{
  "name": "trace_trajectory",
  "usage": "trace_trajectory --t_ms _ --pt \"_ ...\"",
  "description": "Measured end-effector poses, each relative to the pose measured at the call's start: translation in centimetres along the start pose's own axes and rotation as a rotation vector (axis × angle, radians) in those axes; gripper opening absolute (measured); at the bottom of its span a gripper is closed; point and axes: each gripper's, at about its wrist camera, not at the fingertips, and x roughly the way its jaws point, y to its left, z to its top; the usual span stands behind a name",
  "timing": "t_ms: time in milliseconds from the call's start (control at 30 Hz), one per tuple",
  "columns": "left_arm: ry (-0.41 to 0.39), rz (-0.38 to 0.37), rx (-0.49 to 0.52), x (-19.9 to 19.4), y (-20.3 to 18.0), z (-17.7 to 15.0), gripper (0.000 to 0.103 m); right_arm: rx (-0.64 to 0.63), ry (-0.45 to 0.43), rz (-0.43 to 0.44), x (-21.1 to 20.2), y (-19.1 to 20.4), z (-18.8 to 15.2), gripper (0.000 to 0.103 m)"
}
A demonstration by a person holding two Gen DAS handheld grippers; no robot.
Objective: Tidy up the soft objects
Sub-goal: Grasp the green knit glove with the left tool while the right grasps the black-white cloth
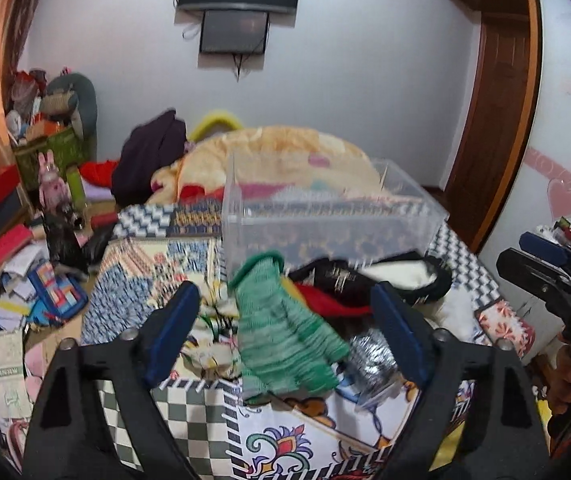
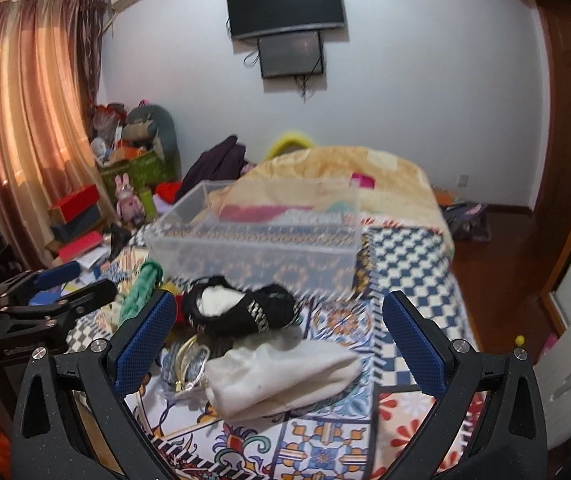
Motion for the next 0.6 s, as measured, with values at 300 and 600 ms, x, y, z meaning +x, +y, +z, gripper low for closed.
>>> trace_trajectory --t_ms 300,600 --pt "0.076 -0.027 -0.015 2.7 0.9 -1.8 0.064 -0.024 0.090 0.068 3.2 1.0 -1.2 0.089" --pt "0.123 -0.050 -0.040 4.5 2.0 -2.5 0.037 -0.015 0.139 0.072 5.7 1.4 -0.9 0.064"
